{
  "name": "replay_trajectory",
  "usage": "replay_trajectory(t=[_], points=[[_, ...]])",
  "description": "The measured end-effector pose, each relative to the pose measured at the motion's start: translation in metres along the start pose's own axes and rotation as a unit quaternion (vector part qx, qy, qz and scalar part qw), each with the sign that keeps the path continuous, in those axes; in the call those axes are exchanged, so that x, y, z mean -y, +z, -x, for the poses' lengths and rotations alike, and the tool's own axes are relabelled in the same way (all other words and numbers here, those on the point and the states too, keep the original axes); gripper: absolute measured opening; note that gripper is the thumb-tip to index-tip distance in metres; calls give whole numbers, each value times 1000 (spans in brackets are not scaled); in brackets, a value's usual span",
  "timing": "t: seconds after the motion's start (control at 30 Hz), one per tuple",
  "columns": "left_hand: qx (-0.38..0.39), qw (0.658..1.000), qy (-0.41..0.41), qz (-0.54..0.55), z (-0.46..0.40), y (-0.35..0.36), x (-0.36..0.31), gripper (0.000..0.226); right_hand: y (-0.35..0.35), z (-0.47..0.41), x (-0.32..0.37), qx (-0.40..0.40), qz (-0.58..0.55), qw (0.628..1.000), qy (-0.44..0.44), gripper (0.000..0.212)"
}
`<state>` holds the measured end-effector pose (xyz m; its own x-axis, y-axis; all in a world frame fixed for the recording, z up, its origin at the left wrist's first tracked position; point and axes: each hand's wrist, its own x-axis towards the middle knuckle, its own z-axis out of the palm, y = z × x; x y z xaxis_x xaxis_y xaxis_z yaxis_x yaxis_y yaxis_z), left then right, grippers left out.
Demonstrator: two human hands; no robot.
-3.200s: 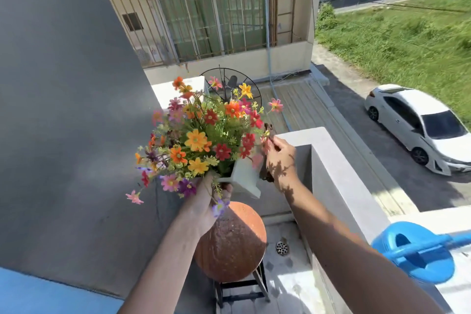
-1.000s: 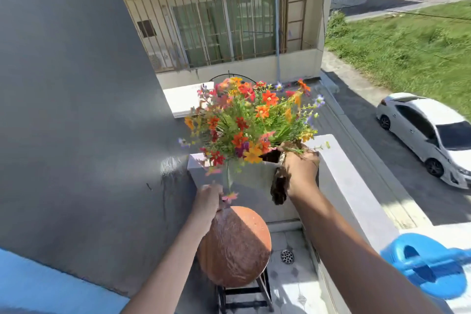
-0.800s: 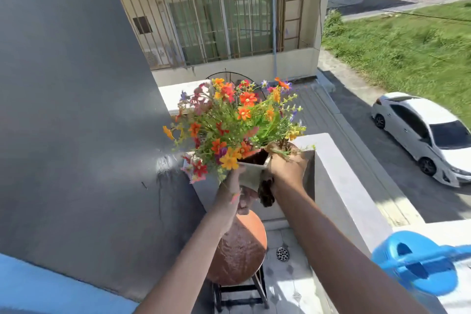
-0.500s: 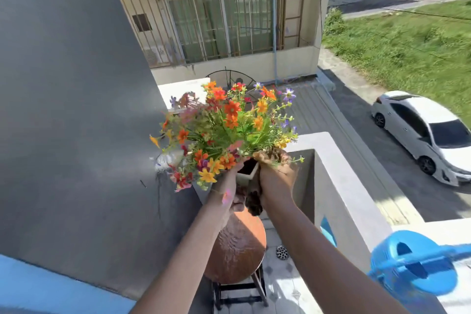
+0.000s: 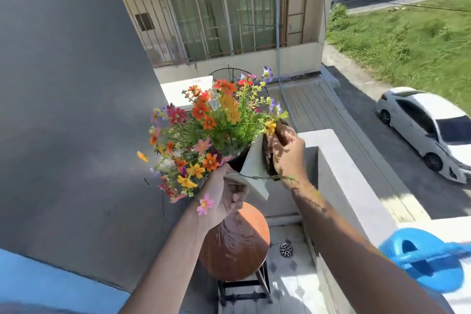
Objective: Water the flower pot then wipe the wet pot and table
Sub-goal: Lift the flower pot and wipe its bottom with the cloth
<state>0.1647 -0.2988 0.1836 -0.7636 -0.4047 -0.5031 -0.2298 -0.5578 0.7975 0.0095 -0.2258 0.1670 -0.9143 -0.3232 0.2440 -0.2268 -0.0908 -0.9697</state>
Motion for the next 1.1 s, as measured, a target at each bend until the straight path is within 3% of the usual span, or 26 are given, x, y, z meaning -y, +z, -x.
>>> replay_trajectory(t=[0.13, 0.3, 0.37, 0.43, 0.53, 0.63, 0.77, 0.83, 0.9, 1.0, 1.1], points=[[9, 1000, 9, 0, -2, 5, -3, 29, 0, 6, 0, 6, 13, 1000, -16, 23], [-19, 999, 20, 17, -6, -2, -14, 23, 3, 76, -16, 48, 50, 996, -62, 25], [-21, 999, 24, 16, -7, -5, -14, 24, 1, 91, -26, 58, 41, 997, -40, 22], [-18, 999, 31, 15, -7, -4, -12, 25, 0, 86, -28, 50, 30, 998, 3, 6], [-10, 999, 31, 23, -7, -1, -8, 22, 0, 68, -15, 29, -32, 995, 87, 22], [1, 999, 29, 24, -7, 1, -7, 22, 3, 56, 6, 38, -54, 997, 44, 5], [24, 999, 28, 24, -5, 5, -5, 26, 12, 33, 19, 54, -32, 998, -19, 6], [24, 999, 21, 29, -5, 6, -4, 28, 11, 15, 5, 24, 20, 999, -36, 19], [23, 999, 19, 26, -4, 6, -3, 25, 5, 1, -16, 2, 36, 999, -20, 26], [12, 1000, 18, 18, -6, 3, -1, 21, -2, -5, -33, 11, 13, 999, 39, 13], [-1, 1000, 18, 8, -8, 4, 1, 16, 1, -1, -32, 12, 19, 999, 29, 17]])
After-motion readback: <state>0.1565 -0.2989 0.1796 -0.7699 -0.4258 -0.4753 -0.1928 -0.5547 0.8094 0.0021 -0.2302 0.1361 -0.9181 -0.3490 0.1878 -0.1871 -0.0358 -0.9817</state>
